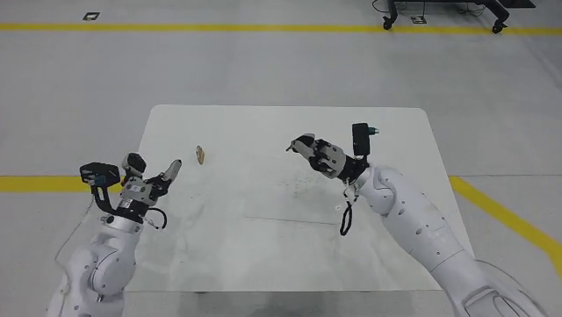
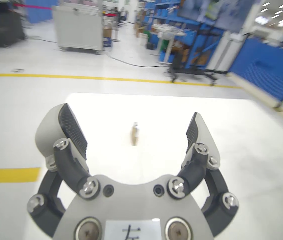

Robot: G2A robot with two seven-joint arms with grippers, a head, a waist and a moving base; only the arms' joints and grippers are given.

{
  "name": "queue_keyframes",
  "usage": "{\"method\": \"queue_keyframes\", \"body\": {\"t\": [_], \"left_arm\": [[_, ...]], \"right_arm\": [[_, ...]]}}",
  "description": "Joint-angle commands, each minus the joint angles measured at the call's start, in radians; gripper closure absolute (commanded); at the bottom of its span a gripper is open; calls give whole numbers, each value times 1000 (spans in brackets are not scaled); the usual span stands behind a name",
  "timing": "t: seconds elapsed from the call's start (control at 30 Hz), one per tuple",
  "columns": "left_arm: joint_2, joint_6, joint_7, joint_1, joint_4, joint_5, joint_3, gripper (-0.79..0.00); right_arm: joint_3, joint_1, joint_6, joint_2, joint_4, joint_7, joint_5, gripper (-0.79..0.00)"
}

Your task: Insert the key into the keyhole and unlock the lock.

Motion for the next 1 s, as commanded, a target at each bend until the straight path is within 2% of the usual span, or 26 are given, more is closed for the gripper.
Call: {"method": "queue_keyframes", "body": {"t": [0.0, 0.07, 0.13, 0.33, 0.4, 0.43, 0.5, 0.77, 0.97], "left_arm": [[5, -184, -123, -40, 28, -270, 22, -785], [12, -298, -268, -87, 56, -495, 73, -785], [20, -346, -429, -151, 93, -698, 136, -785], [33, -286, -874, -362, 259, -1321, 285, -785], [34, -256, -1018, -421, 324, -1485, 308, -785], [35, -234, -1088, -448, 365, -1516, 315, -785], [37, -213, -1121, -484, 399, -1505, 317, -785], [37, -212, -1119, -483, 397, -1500, 318, -785], [37, -281, -1053, -472, 381, -1332, 350, -785]], "right_arm": [[-27, 16, -8, -11, 34, 31, 102, 0], [-52, 33, -8, -22, 60, 63, 180, 0], [-72, 45, -8, -31, 77, 96, 250, 0], [-89, 54, -6, -41, 90, 181, 368, 0], [-86, 49, 5, -42, 78, 205, 383, 0], [-84, 44, 12, -42, 70, 214, 397, 0], [-82, 41, 14, -42, 63, 220, 405, 0], [-82, 41, 14, -42, 63, 220, 405, 0], [-89, 25, 79, -47, 24, 286, 419, 0]]}}
